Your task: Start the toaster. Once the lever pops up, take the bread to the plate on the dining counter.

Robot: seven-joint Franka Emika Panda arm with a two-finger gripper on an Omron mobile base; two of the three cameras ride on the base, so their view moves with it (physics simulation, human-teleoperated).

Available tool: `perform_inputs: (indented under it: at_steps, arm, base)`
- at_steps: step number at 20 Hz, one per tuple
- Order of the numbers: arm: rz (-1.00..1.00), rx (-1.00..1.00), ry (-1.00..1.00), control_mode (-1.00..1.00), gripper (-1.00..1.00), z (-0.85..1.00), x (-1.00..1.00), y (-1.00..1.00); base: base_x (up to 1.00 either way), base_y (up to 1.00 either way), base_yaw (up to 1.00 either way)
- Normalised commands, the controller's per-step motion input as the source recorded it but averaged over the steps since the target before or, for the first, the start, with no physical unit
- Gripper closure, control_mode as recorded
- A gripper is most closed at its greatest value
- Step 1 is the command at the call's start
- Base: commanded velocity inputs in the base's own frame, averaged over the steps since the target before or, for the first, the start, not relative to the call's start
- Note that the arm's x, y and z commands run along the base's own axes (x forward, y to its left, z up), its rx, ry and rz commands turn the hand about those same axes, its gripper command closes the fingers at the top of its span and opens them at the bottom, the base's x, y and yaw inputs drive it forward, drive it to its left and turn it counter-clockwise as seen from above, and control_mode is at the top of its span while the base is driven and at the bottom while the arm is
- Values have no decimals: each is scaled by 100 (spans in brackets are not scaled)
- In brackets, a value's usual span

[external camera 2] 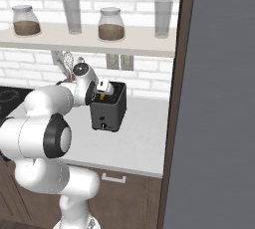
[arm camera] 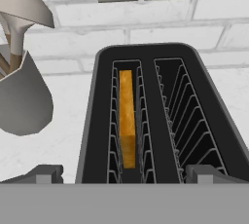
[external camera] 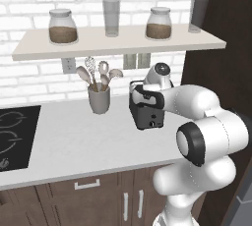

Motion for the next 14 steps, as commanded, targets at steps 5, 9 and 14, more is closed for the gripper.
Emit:
perform_inputs:
  at_steps: [5, 9, 14]
  arm:
    - [0, 0, 0, -100, -100, 0, 0, 0]
    - [0, 0, 0, -100, -100, 0, 0, 0]
    - [0, 0, 0, -100, -100, 0, 0, 0]
  base:
    - [0, 0, 0]
    - [0, 0, 0]
    - [0, 0, 0]
